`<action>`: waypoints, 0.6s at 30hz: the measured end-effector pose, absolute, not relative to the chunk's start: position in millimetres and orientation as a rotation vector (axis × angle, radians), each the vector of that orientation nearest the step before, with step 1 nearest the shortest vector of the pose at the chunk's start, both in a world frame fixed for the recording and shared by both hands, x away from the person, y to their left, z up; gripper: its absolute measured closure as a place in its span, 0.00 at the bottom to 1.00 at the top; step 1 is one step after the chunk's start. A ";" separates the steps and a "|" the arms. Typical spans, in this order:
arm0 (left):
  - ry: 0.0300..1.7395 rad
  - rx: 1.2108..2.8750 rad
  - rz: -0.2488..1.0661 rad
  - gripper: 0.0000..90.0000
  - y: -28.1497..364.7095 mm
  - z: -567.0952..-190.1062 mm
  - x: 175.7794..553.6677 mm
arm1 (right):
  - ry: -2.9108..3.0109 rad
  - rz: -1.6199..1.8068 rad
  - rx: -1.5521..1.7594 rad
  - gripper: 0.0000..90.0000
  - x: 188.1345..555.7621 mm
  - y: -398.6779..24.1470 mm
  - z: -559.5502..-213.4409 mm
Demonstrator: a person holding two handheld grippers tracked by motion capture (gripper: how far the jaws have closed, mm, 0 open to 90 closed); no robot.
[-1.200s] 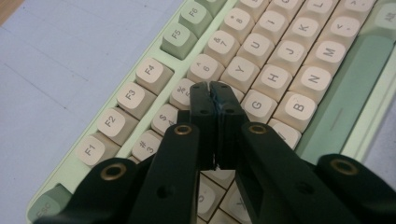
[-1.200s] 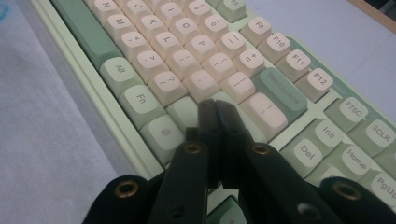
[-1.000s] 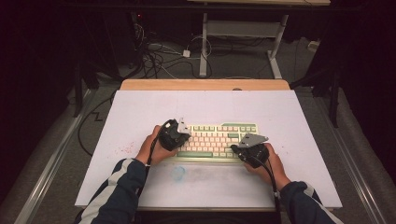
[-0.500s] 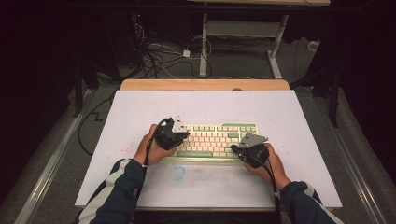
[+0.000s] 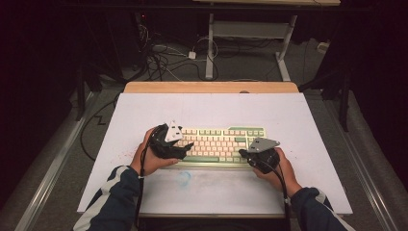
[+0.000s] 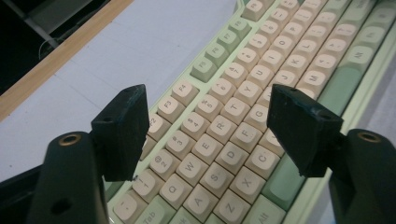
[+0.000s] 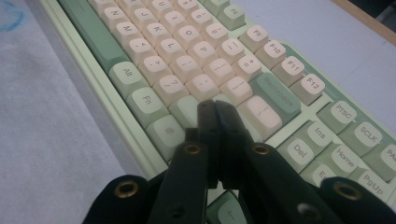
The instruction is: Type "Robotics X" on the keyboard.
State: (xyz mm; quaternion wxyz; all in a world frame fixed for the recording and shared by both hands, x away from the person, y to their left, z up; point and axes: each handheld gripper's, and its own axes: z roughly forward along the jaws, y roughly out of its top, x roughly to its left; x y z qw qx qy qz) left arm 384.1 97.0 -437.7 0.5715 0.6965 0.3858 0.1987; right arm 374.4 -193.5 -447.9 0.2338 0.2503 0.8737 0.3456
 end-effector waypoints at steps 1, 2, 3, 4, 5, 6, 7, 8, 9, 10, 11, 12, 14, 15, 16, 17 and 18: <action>0.901 1.628 0.477 0.28 99.0 -437.6 382.6 | 2.396 0.951 0.689 1.00 373.9 -194.0 -447.3; 0.903 1.619 0.484 0.27 100.8 -437.4 381.3 | 2.391 0.958 0.697 1.00 373.3 -194.4 -446.6; 0.905 1.618 0.485 0.26 102.9 -437.2 379.8 | 2.389 0.962 0.691 1.00 373.4 -195.0 -445.6; 0.907 1.611 0.489 0.25 104.4 -437.6 378.4 | 2.385 0.965 0.694 1.00 373.0 -195.5 -444.5; 0.906 1.612 0.500 0.25 106.3 -438.4 376.7 | 2.381 0.974 0.695 1.00 372.8 -195.9 -443.4; 0.905 1.609 0.502 0.25 108.2 -439.3 374.6 | 2.381 0.977 0.697 1.00 372.3 -196.2 -442.4; 0.904 1.609 0.504 0.24 110.1 -440.2 372.7 | 2.381 0.979 0.693 1.00 372.1 -196.4 -441.6; 0.903 1.608 0.511 0.23 112.0 -441.3 370.6 | 2.379 0.982 0.691 1.00 371.9 -196.6 -440.9; 0.898 1.609 0.516 0.23 114.5 -442.3 368.3 | 2.378 0.986 0.693 1.00 371.8 -196.7 -440.4; 0.902 1.605 0.514 0.23 116.7 -443.2 366.2 | 2.379 0.987 0.693 1.00 371.9 -196.6 -440.0; 0.906 1.604 0.516 0.23 118.9 -444.3 364.4 | 2.379 0.988 0.695 1.00 371.9 -196.3 -439.6; 0.908 1.607 0.526 0.22 121.2 -446.0 362.5 | 2.378 0.990 0.696 1.00 372.5 -196.2 -439.3; 0.922 1.607 0.541 0.20 126.2 -449.8 359.7 | 2.379 0.989 0.696 1.00 373.8 -195.1 -438.6; 0.930 1.608 0.548 0.20 128.9 -451.6 358.3 | 2.377 0.990 0.690 1.00 374.8 -194.5 -437.8; 0.933 1.608 0.554 0.20 132.1 -452.9 356.8 | 2.375 0.995 0.696 1.00 375.4 -193.7 -436.7; 0.941 1.604 0.551 0.20 134.9 -453.9 355.3 | 2.377 0.998 0.695 1.00 376.1 -192.9 -435.6; 0.951 1.603 0.550 0.20 137.7 -455.1 353.9 | 2.375 0.998 0.693 1.00 376.4 -191.7 -434.9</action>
